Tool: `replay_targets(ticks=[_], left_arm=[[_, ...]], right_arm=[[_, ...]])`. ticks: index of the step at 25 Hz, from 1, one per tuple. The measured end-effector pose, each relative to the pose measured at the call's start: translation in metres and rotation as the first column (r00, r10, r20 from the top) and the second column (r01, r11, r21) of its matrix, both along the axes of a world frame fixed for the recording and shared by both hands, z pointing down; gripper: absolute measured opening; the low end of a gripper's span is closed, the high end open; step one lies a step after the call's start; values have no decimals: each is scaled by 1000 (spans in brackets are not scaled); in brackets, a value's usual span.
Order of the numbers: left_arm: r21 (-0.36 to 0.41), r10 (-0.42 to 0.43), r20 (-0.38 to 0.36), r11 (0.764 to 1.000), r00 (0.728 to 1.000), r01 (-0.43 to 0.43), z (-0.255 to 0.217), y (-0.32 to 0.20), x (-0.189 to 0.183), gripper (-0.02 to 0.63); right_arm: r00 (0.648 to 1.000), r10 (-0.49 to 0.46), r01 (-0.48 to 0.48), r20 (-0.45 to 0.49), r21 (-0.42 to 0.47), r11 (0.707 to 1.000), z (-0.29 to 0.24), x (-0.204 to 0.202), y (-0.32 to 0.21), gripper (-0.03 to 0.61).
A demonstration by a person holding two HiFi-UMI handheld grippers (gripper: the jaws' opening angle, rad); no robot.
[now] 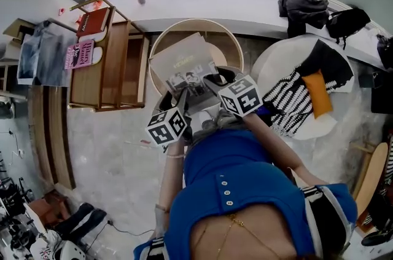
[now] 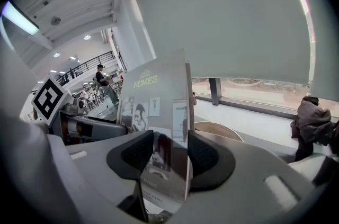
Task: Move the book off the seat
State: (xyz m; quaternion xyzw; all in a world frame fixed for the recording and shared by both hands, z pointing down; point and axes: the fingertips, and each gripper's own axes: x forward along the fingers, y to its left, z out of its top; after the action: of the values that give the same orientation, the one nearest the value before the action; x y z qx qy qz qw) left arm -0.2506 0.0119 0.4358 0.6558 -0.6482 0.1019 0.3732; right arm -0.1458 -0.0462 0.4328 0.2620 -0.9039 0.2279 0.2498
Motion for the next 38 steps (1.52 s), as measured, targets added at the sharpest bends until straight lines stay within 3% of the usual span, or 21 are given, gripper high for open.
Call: replay_targets(ticks=[19,38], left_arm=[[-7,-100,0,995,995,100,1,-16,17,241],[-32,-40,-24,999,999,39,9,-27,-19,235]], right_arm=[[995,-94,95,8,-3,996,2,11,-26,196],[999,-42,42,5,-38,998,11,-20,-31,196]])
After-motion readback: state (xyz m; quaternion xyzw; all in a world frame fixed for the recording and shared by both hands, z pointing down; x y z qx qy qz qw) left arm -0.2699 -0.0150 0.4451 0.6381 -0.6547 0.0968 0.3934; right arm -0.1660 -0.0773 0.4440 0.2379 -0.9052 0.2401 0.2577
